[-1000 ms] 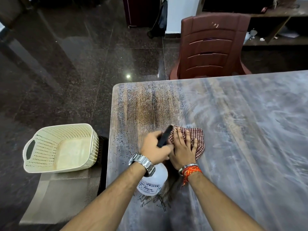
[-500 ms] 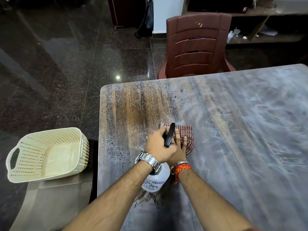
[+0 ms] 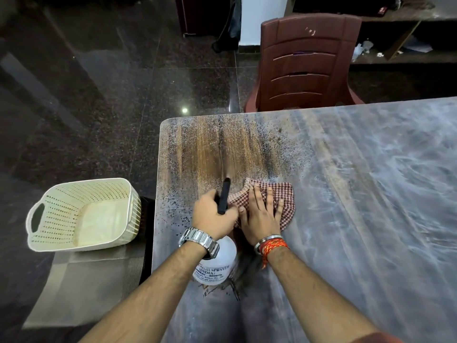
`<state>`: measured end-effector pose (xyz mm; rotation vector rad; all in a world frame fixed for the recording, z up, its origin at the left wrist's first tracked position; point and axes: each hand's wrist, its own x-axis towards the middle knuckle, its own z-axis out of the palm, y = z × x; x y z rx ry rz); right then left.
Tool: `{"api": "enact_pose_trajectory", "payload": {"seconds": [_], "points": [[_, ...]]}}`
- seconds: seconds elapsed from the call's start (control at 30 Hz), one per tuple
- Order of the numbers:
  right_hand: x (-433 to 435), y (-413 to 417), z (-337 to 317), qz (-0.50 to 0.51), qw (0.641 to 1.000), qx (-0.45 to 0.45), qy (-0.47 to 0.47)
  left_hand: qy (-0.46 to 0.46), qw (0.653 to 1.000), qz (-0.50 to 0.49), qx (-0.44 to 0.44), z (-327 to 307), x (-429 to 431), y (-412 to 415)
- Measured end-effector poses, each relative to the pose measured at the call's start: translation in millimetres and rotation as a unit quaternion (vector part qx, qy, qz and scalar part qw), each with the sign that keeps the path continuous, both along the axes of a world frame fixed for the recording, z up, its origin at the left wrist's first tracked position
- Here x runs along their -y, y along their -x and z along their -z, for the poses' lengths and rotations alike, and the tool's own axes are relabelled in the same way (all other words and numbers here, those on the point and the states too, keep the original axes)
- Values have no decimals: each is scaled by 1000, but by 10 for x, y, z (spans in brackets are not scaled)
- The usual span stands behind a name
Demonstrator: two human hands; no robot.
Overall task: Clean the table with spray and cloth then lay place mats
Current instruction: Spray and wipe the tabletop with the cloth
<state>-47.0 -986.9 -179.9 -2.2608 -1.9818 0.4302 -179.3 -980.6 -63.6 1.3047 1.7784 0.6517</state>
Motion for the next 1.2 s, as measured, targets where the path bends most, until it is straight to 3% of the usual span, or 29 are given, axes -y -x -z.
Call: {"api": "enact_pose_trajectory", "payload": {"seconds": [0.37, 0.47, 0.57, 0.7, 0.83, 1.03, 1.2], "points": [[-188, 446, 58, -29, 997, -39, -55, 50, 992, -83, 79, 46, -58, 552], [-352, 714, 34, -162, 983, -66, -52, 52, 986, -120, 107, 30, -115, 701], [-597, 1038, 34, -307, 948, -69, -54, 11, 987, -146, 63, 67, -201, 900], [-1019, 1392, 113, -370, 925, -51, -67, 0, 981, -176, 81, 115, -452, 1098], [-1665, 1606, 111, -358, 932, -9, -57, -27, 981, -175, 82, 106, -791, 1213], [-2551, 1820, 86, -296, 954, -15, -42, -50, 977, -172, 118, 167, -1160, 1210], [-3137, 1456, 102, -208, 977, -18, -40, -71, 976, -168, 123, 196, -1212, 1132]]}}
